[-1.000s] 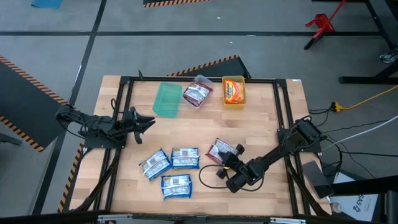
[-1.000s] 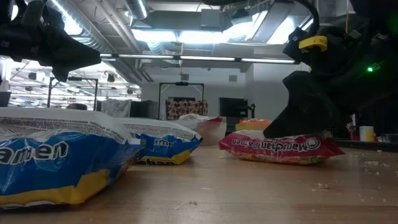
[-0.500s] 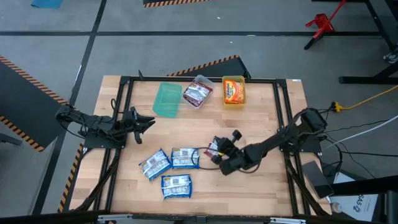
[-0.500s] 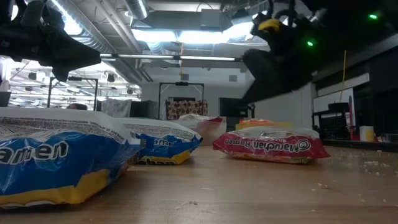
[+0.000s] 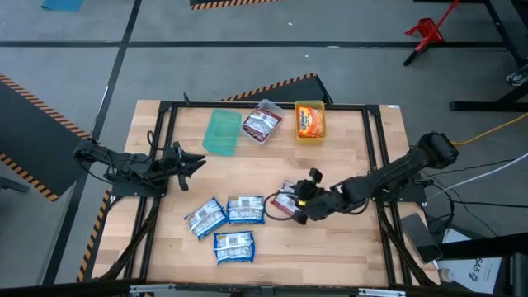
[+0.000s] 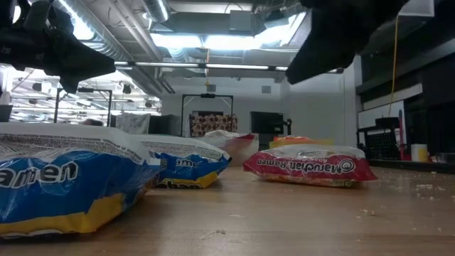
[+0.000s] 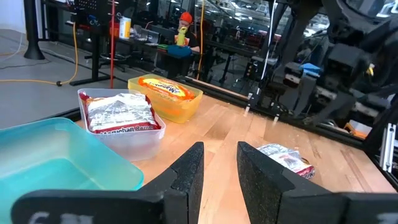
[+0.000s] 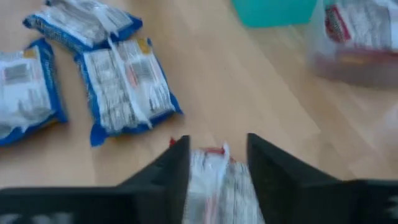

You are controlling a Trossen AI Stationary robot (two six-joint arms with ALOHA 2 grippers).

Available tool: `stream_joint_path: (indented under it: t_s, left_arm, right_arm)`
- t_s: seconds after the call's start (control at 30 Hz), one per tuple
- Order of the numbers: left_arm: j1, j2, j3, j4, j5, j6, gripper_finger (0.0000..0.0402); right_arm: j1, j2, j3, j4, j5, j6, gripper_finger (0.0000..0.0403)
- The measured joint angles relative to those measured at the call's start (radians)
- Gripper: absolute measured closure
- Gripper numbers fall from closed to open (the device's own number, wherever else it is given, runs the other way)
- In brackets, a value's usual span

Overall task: Sort Maruchan noodles
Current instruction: Put the red noodle pack into the transparent bin

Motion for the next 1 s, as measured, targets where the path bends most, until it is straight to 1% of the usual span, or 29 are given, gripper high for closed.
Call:
stream_joint_path:
  t_s: [0.1, 0.2, 0.3, 0.4, 0.6, 0.73, 0.87, 1.0]
  left_arm:
    - [0.000, 0.000, 0.000, 0.000, 0.000, 0.000, 0.0311]
    - [0.000, 0.000, 0.000, 0.000, 0.002, -0.002, 0.0311]
    - [0.000, 0.000, 0.000, 0.000, 0.003, -0.002, 0.0311]
    - [0.000, 0.000, 0.000, 0.000, 0.004, -0.002, 0.0311]
    - [0.000, 0.007, 0.000, 0.000, 0.003, -0.003, 0.0311]
    - [0.000, 0.020, 0.000, 0.000, 0.001, -0.002, 0.0311]
    - [0.000, 0.028, 0.000, 0.000, 0.001, -0.003, 0.0311]
    - [0.000, 0.033, 0.000, 0.000, 0.001, -0.003, 0.0311]
  right_arm:
    - [-0.010, 0.069, -0.027, 0.107, 0.025, -0.044, 0.0204]
    - [-0.028, 0.148, -0.026, 0.190, 0.024, -0.058, 0.0164]
    - [-0.052, 0.224, -0.026, 0.229, 0.007, -0.058, 0.0146]
    - [-0.071, 0.280, -0.024, 0.238, -0.007, -0.047, 0.0145]
    - [-0.105, 0.316, -0.023, 0.226, -0.059, 0.000, 0.0162]
    - [-0.108, 0.316, -0.023, 0.226, -0.096, 0.028, 0.0185]
    - [-0.107, 0.316, -0.023, 0.221, -0.115, 0.073, 0.0231]
    - [-0.107, 0.316, -0.023, 0.212, -0.117, 0.100, 0.0295]
